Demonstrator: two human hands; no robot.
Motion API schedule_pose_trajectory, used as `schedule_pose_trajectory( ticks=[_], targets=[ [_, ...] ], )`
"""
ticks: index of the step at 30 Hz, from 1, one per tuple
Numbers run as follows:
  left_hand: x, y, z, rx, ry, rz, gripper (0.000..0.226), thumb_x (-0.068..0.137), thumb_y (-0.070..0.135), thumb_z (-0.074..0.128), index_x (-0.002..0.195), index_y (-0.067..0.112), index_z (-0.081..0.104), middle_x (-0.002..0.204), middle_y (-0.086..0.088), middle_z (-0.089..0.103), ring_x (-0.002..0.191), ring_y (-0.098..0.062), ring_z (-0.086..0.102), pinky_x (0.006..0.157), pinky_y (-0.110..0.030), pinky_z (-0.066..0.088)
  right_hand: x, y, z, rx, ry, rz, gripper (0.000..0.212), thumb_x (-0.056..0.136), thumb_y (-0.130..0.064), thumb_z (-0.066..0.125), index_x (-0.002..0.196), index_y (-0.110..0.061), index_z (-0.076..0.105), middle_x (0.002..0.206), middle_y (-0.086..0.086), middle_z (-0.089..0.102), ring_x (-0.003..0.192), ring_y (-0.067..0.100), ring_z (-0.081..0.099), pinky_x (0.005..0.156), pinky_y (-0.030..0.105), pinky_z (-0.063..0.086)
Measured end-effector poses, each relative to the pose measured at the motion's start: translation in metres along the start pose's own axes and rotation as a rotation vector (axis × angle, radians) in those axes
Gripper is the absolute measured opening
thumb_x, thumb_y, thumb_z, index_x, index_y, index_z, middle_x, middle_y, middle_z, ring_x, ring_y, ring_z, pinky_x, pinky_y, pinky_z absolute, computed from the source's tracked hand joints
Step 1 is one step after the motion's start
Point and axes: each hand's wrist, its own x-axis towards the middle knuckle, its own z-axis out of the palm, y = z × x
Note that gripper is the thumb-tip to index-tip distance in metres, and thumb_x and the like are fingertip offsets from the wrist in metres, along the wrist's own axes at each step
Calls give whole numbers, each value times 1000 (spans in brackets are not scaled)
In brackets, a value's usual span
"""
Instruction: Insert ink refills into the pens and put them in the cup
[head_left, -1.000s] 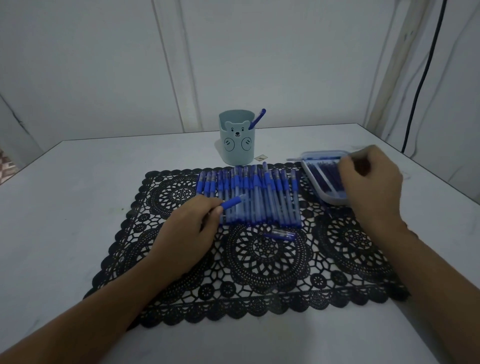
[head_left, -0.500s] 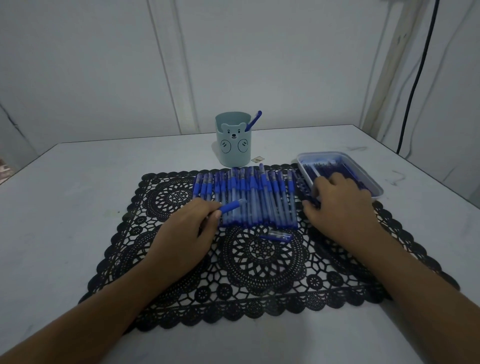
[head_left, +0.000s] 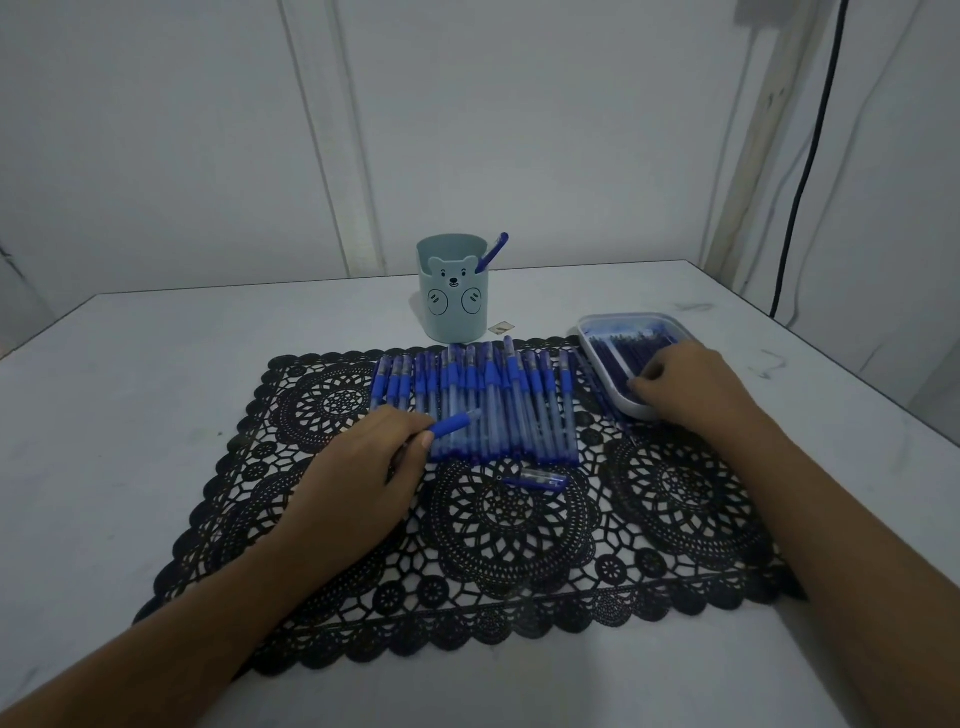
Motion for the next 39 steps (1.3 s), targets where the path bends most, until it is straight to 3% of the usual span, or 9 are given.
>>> schedule_pose_trajectory(
  ticks=[3, 7, 14, 21, 24, 26, 29, 31, 39],
  targets=[
    [0, -1, 1, 0, 6, 7, 39, 89, 35, 33, 97, 13, 64, 73, 16, 49, 66, 1, 50, 58, -11, 35, 6, -2, 0, -28, -41, 3, 23, 77, -27, 63, 72, -6, 70, 72, 9, 67, 67, 23, 58, 68, 37, 54],
    [0, -2, 1, 0, 11, 17, 38, 89, 34, 34, 96, 12, 64, 73, 12, 51, 65, 1, 50, 58, -11, 36, 6, -4, -1, -38, -56, 21, 27, 75, -17, 63, 54, -6, 52, 51, 7, 49, 52, 21, 48, 53, 29, 42],
    [-1, -2, 2, -3, 17, 27, 38, 89, 34, 34, 98, 11, 64, 75, 12, 53, 67, 2, 50, 60, -10, 37, 7, -5, 1, -48, -117, 34, 38, 77, -20, 60, 47, -11, 39, 47, 4, 41, 47, 20, 39, 54, 27, 35],
    [0, -3, 2, -21, 27, 31, 38, 89, 34, 34, 99, 11, 64, 75, 10, 54, 66, 0, 52, 59, -13, 43, 6, -6, 3, 36, -1, 101, 28, 82, -19, 57, 56, -9, 51, 55, 5, 47, 56, 22, 46, 58, 27, 36],
    [-1, -3, 1, -24, 32, 30, 38, 89, 34, 35, 99, 11, 64, 75, 8, 56, 64, -2, 53, 57, -15, 45, -8, -17, -10, 255, 199, 0, 18, 89, -21, 53, 76, -9, 57, 71, 3, 53, 69, 19, 49, 64, 28, 36],
    [-1, -3, 1, -21, 34, 25, 39, 89, 35, 34, 99, 12, 64, 75, 7, 57, 65, -3, 53, 58, -17, 46, -19, -30, -19, 522, 184, -7, 16, 89, -22, 53, 81, -10, 58, 71, 1, 57, 67, 17, 51, 64, 29, 40],
    [0, -3, 1, -22, 32, 18, 39, 88, 36, 34, 99, 12, 64, 74, 7, 56, 65, -3, 52, 58, -18, 46, -49, -55, -28, 1097, -175, -8, 14, 91, -14, 52, 81, -7, 59, 62, 1, 60, 56, 12, 53, 52, 23, 46],
    [0, -4, 2, -20, 34, 16, 38, 89, 36, 34, 99, 13, 64, 74, 7, 56, 65, -3, 52, 58, -18, 46, -69, -66, -26, 1315, -369, -26, 12, 90, -8, 50, 81, -5, 57, 64, 3, 64, 57, 10, 60, 52, 18, 50],
    [-2, -4, 2, -41, 47, 32, 36, 89, 34, 36, 99, 13, 63, 75, 7, 55, 70, -8, 49, 66, -21, 42, -87, -80, -7, 1438, -421, -91, 10, 91, -2, 45, 87, -7, 52, 83, 12, 71, 81, 22, 70, 68, 27, 58]
  ],
)
